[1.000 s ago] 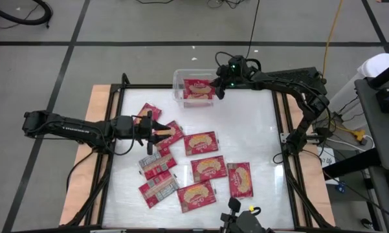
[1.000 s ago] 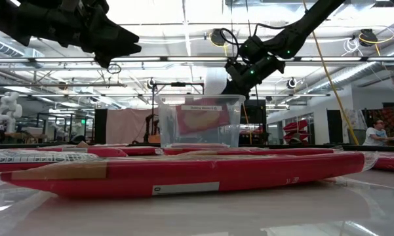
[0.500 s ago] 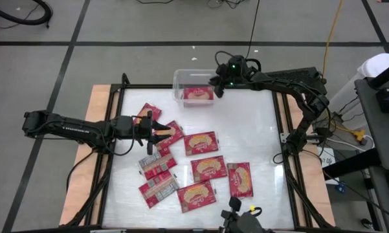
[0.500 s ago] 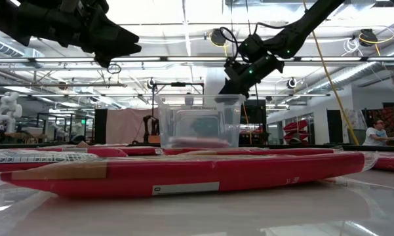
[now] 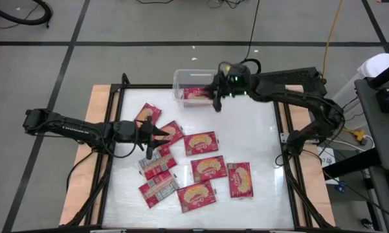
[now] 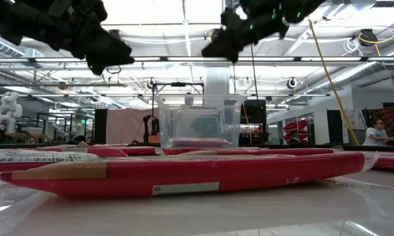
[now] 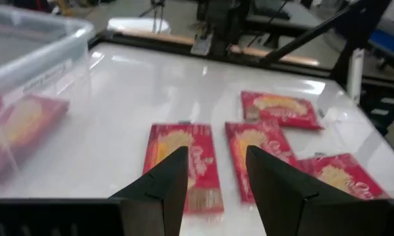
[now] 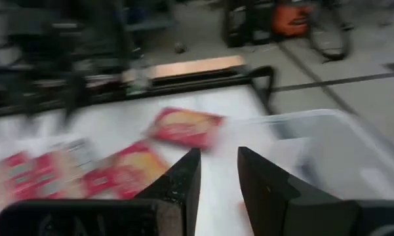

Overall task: Sort popcorn bags into baskets
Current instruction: Put the popcorn bag into the transparent bin

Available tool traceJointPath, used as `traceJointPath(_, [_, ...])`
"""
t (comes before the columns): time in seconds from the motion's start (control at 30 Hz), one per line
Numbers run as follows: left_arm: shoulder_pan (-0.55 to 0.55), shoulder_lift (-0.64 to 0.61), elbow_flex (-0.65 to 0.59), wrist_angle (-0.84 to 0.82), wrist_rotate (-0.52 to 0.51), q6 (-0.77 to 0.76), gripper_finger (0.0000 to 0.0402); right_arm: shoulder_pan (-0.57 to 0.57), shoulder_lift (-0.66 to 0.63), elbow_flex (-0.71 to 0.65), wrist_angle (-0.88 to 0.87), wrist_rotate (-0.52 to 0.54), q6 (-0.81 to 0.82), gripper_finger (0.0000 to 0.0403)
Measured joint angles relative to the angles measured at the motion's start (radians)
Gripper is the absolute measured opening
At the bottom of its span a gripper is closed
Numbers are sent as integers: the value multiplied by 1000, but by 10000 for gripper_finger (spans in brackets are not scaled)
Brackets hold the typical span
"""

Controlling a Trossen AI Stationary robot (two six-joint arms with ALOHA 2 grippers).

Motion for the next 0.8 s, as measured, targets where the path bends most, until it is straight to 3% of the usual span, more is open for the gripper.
traceJointPath(0.2, [-74,0,0,-22,-120,-80,156,252,-81,-130,8,213,52,96])
traceJointPath(0.4, [-154,28,0,-54,-240,-99,156,468,-116,-326,175,427,181,96])
traceJointPath(0.63, [-160,166,0,-44,-302,-147,156,629,-86,-520,349,728,373,102])
traceJointPath(0.8, [-138,292,0,4,-303,-160,156,694,-30,-575,408,847,459,127])
